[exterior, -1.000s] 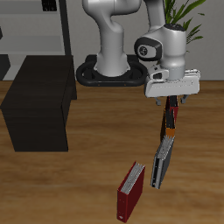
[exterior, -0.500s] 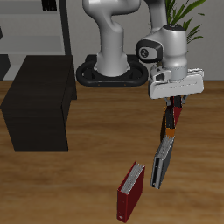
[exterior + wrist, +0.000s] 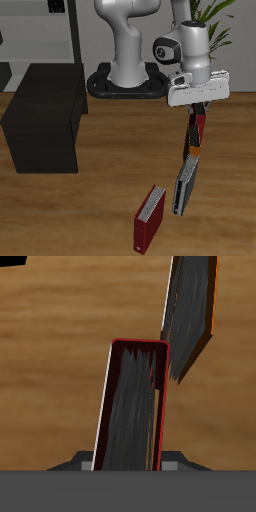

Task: Place the left red book in the top region of the shelf

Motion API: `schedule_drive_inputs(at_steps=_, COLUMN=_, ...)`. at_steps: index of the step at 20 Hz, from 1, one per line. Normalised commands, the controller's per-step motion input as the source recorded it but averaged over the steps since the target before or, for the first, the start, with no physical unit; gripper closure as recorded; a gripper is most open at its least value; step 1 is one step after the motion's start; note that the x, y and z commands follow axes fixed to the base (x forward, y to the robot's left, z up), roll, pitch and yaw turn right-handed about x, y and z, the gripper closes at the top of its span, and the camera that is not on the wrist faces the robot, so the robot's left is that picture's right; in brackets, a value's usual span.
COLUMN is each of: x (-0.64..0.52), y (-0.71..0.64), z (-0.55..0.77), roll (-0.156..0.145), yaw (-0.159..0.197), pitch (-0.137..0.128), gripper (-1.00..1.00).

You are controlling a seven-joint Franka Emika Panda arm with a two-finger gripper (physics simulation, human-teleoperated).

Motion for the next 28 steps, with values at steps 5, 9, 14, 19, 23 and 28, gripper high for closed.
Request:
schedule_drive_inputs(at_steps=5, x=-0.19, y=-0.13, z=0.28, roll=0.003, yaw=0.006, pitch=-0.031, gripper=1.0)
schedule_drive_inputs(at_steps=9, x=-0.17, y=-0.17, z=0.29, roll=-0.018, yaw=0.027, pitch=-0.056, gripper=1.0)
schedule_drive_inputs(at_steps=14, x=-0.02, y=-0.39, z=0.36, roll=-0.084, yaw=0.034, pitch=-0.072, gripper=1.0)
schedule_drive_inputs(at_steps=19, x=0.03, y=-0.58, z=0.44, roll=-0.132, yaw=0.05, pitch=-0.087, gripper=1.0)
schedule_drive_inputs(at_steps=23, x=-0.03, y=-0.47, z=0.41, roll=-0.102, yaw=0.035, pitch=-0.087, gripper=1.0)
schedule_drive_inputs(at_steps=28, x=0.08, y=-0.64, z=0.3, roll=-0.149, yaw=0.038, pitch=-0.051, gripper=1.0)
